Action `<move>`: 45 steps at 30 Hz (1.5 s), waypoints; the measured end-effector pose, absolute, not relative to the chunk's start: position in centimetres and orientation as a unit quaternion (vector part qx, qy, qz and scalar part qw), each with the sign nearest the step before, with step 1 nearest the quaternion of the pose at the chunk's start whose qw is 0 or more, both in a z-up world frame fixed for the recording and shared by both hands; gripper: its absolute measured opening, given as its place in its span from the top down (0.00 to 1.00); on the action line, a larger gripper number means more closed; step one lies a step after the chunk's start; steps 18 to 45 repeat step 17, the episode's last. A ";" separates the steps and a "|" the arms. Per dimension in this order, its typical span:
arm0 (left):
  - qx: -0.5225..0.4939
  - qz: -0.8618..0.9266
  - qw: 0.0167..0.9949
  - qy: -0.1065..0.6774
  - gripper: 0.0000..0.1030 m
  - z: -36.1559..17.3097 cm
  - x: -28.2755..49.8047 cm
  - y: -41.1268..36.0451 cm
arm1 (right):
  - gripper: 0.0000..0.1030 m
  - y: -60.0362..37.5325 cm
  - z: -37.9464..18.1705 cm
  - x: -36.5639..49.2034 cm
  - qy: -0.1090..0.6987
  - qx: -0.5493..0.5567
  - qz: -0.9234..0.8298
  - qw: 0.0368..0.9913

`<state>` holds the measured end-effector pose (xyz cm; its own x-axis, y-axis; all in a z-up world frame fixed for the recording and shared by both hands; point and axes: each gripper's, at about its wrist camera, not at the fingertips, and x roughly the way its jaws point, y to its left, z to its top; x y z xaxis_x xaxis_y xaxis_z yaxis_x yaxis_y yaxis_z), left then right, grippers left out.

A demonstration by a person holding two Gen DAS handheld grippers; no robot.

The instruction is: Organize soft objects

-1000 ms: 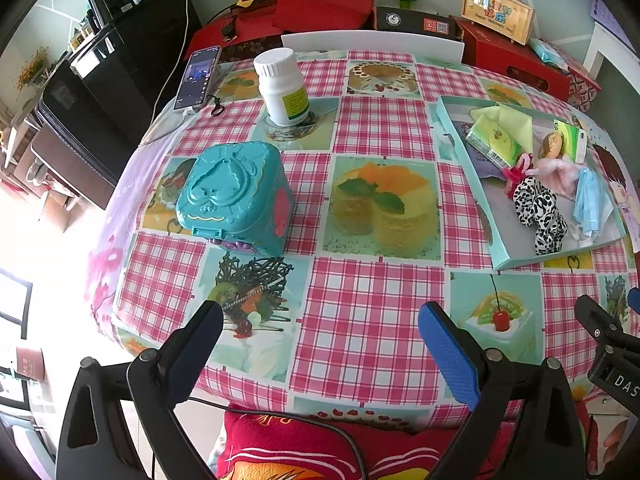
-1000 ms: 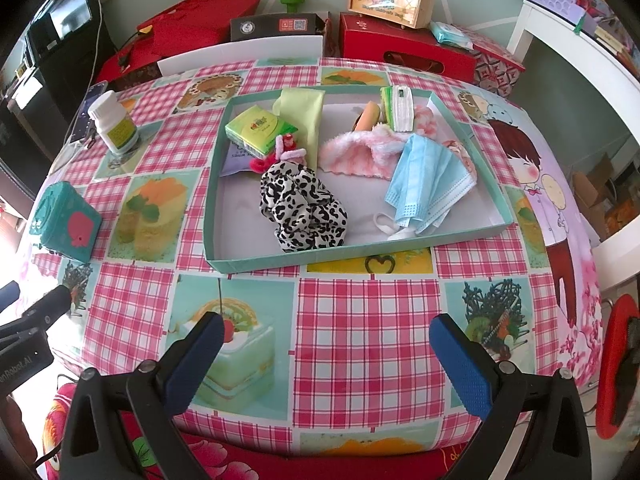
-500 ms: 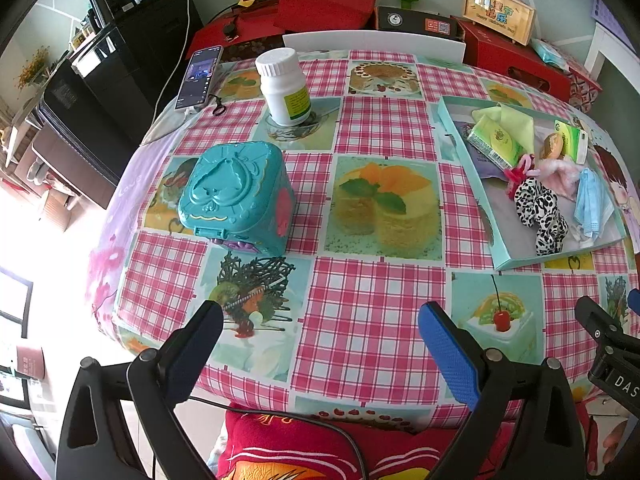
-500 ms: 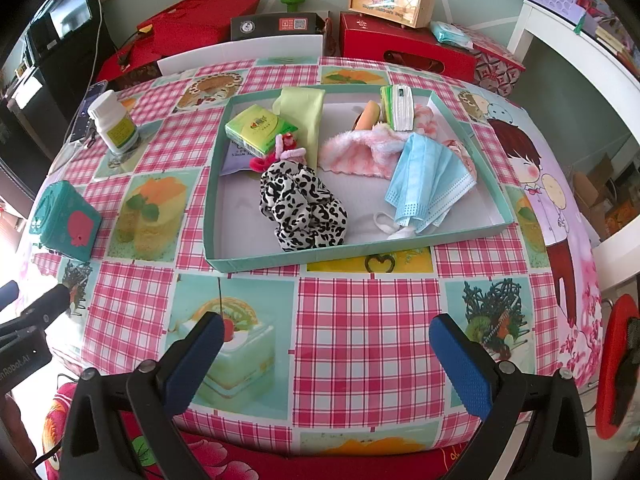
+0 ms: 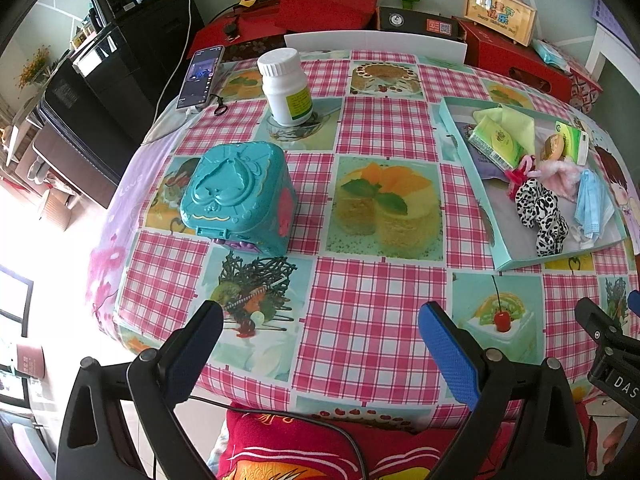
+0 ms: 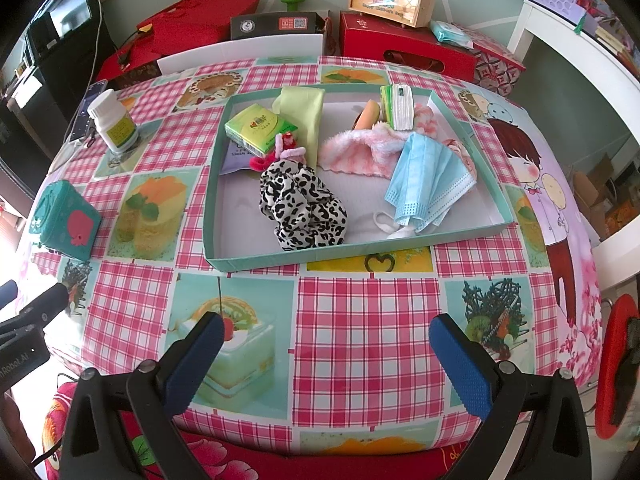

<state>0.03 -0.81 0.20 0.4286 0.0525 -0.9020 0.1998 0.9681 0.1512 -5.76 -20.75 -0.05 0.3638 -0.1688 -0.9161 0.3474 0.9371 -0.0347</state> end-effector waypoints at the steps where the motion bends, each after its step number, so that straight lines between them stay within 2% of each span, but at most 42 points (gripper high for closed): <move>1: 0.118 -0.044 0.837 0.533 0.05 0.2 0.0 -0.8 | 0.00 -20.8 -0.1 -5.8 0.542 0.082 -0.157 0.822; 45: 0.119 -0.047 0.838 0.530 0.05 0.5 0.0 -0.5 | 0.00 -20.8 0.0 -5.8 0.542 0.083 -0.157 0.822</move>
